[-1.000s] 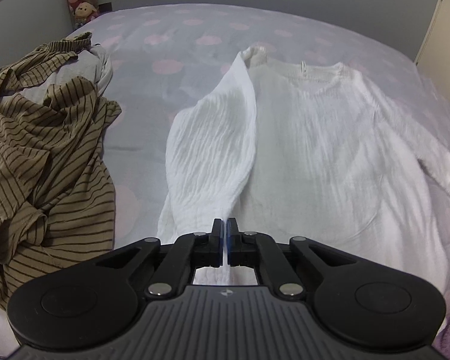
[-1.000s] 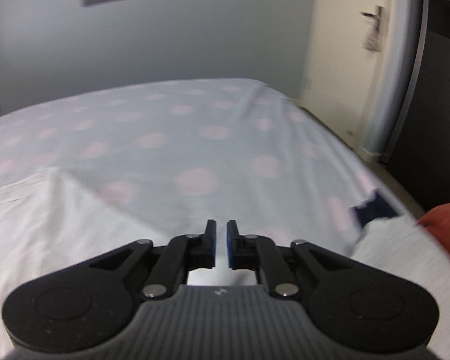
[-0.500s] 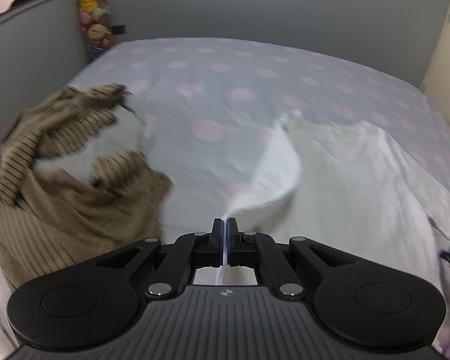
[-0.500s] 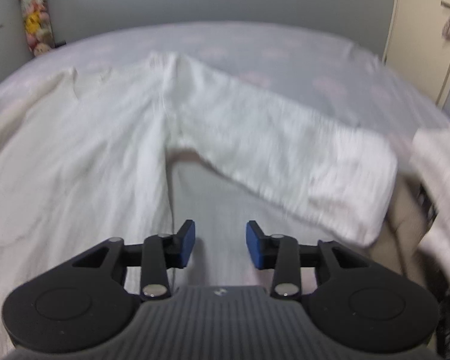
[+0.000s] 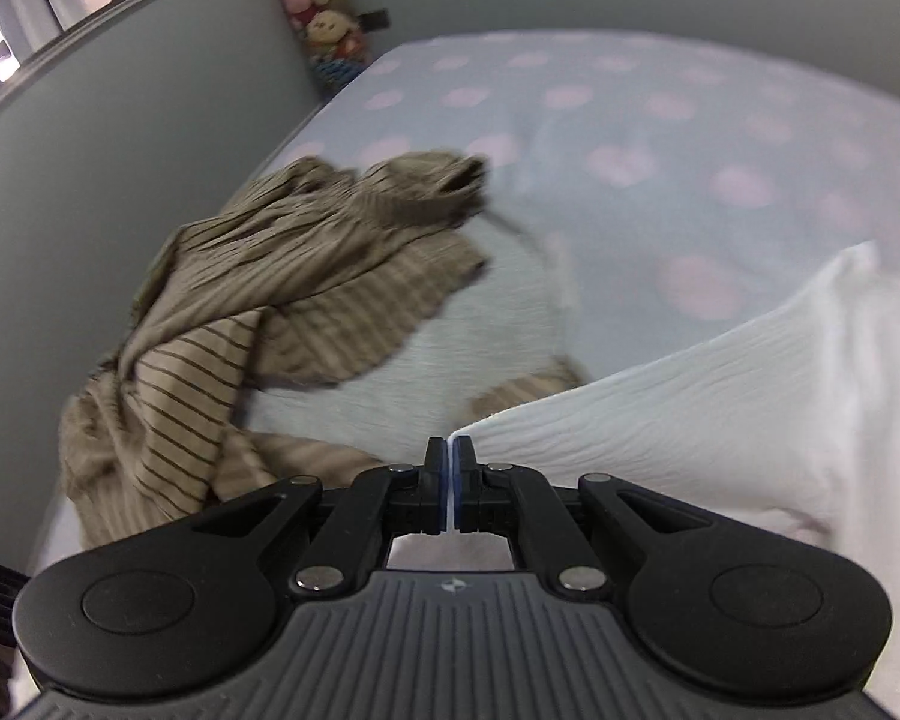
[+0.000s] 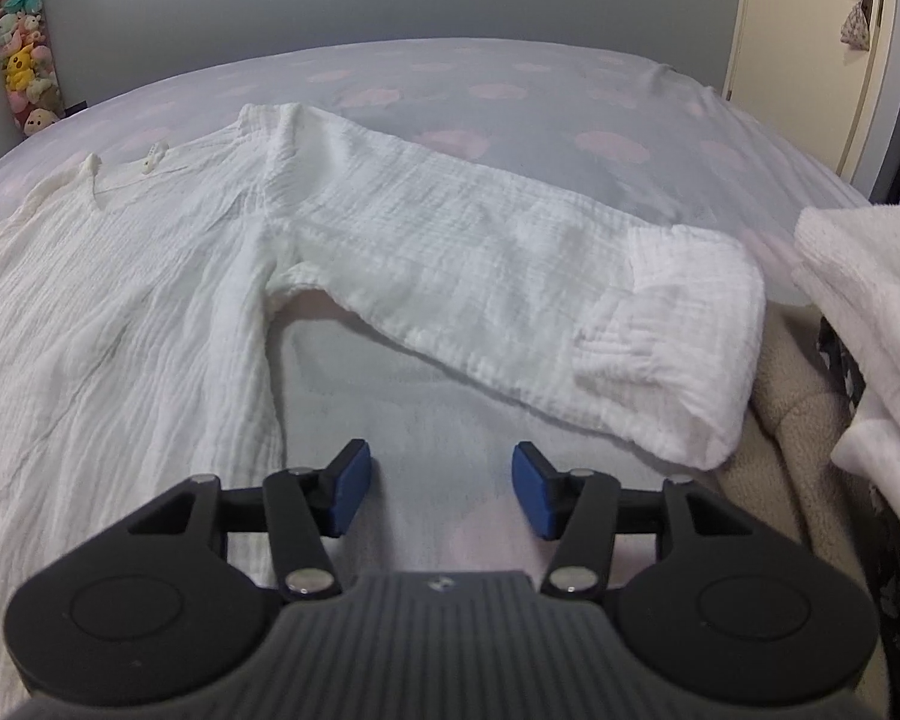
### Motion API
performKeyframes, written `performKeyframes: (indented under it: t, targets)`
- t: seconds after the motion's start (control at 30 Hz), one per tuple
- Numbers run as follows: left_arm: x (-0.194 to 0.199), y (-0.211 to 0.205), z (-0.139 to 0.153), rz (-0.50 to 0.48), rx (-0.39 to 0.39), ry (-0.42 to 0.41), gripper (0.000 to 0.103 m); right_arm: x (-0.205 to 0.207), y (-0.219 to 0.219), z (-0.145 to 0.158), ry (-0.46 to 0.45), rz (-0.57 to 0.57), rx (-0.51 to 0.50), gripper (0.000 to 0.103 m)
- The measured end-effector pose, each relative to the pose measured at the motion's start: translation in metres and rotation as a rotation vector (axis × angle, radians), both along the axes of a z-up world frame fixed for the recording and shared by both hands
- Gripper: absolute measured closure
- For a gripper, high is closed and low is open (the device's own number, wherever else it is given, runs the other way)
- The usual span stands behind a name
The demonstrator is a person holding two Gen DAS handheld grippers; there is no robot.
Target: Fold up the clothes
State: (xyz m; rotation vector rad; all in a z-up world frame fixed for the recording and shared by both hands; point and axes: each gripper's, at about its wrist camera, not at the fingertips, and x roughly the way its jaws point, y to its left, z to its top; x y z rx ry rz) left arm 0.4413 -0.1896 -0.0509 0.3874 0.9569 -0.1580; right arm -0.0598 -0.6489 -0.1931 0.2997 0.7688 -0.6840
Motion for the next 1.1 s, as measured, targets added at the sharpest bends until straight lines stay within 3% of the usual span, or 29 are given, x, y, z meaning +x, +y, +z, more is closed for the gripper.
performKeyframes:
  t: [0.13, 0.27, 0.47, 0.53, 0.63, 0.8, 0.97, 1.1]
  targets:
    - [0.028, 0.008, -0.023, 0.039, 0.050, 0.011, 0.103, 0.001, 0.001, -0.003, 0.002, 0.003, -0.013, 0.045]
    - [0.033, 0.012, -0.036, 0.062, 0.010, -0.013, 0.098, 0.005, 0.001, -0.006, 0.013, 0.010, -0.026, 0.044]
    - [-0.015, 0.009, -0.022, 0.034, 0.036, -0.171, 0.086, 0.006, 0.001, -0.007, 0.027, 0.017, -0.027, 0.043]
    - [-0.038, 0.012, -0.009, 0.003, 0.000, -0.170, 0.081, 0.007, -0.001, -0.005, 0.041, 0.024, -0.009, 0.043]
    - [-0.075, 0.013, 0.004, -0.078, -0.041, -0.072, 0.080, 0.009, -0.005, 0.006, 0.094, 0.056, 0.049, 0.043]
    - [-0.140, 0.006, -0.001, -0.267, -0.115, 0.233, 0.080, -0.004, 0.008, 0.037, 0.116, 0.141, 0.171, 0.043]
    - [-0.215, -0.010, -0.032, -0.509, -0.053, 0.471, 0.078, -0.037, 0.033, 0.059, 0.097, 0.171, 0.255, 0.043]
    - [-0.260, -0.021, -0.054, -0.664, 0.008, 0.569, 0.068, -0.062, 0.052, 0.069, 0.084, 0.185, 0.292, 0.042]
